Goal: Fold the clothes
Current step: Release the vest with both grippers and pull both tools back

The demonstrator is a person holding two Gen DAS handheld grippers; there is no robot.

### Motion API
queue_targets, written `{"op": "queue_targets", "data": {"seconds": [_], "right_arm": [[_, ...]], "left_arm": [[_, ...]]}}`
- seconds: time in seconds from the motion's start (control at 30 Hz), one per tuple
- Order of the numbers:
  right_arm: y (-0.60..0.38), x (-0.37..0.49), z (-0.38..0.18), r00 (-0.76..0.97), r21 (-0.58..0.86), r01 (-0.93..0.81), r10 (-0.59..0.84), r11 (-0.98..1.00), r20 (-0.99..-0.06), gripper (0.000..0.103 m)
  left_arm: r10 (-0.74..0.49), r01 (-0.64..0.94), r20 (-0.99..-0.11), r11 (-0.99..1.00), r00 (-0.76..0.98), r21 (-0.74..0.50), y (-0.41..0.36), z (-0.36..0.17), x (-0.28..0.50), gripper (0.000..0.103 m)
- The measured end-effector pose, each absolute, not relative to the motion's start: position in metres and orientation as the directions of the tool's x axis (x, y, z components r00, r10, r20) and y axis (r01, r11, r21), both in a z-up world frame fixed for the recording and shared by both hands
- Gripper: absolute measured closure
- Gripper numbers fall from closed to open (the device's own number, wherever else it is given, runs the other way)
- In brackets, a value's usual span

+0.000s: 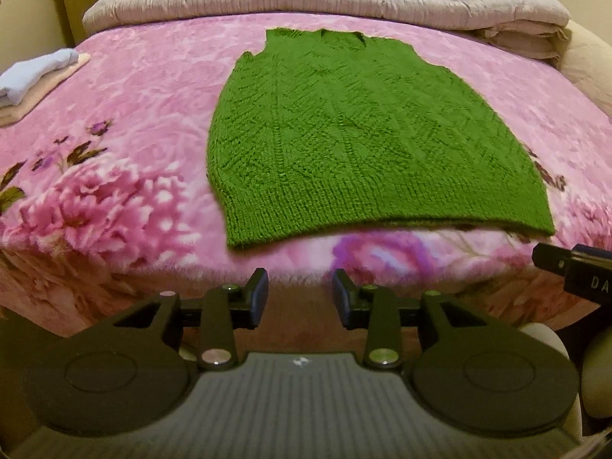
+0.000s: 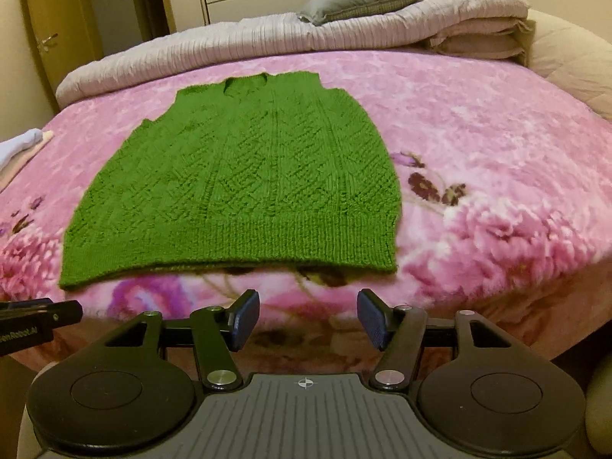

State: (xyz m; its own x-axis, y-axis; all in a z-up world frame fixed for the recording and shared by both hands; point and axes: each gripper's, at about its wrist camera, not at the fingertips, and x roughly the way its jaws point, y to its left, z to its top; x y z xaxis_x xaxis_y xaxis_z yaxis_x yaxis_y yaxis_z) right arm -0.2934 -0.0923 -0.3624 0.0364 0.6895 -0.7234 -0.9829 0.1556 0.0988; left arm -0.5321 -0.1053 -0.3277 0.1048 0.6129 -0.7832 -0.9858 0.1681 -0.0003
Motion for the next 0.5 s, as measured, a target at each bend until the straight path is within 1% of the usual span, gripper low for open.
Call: {"op": "queue_targets", "data": {"seconds": [0.17, 0.5], "right_arm": [[-0.107, -0.294, -0.351, 0.044, 0.105, -0.981, 0.712, 0.165, -0.701, 0.043], [-0.133, -0.303, -0.334, 0.04, 0.105, -0.984, 0.749, 0.144, -0.661, 0.043]], "left_arm": [[0.639, -0.982, -0.76, 0.19, 0.117, 0.009, -0.122, -0.317, -0.529, 0.066], [0.678, -0.978, -0.723, 0.207, 0.132, 0.015, -0.152, -0.299, -0.529, 0.065]]}}
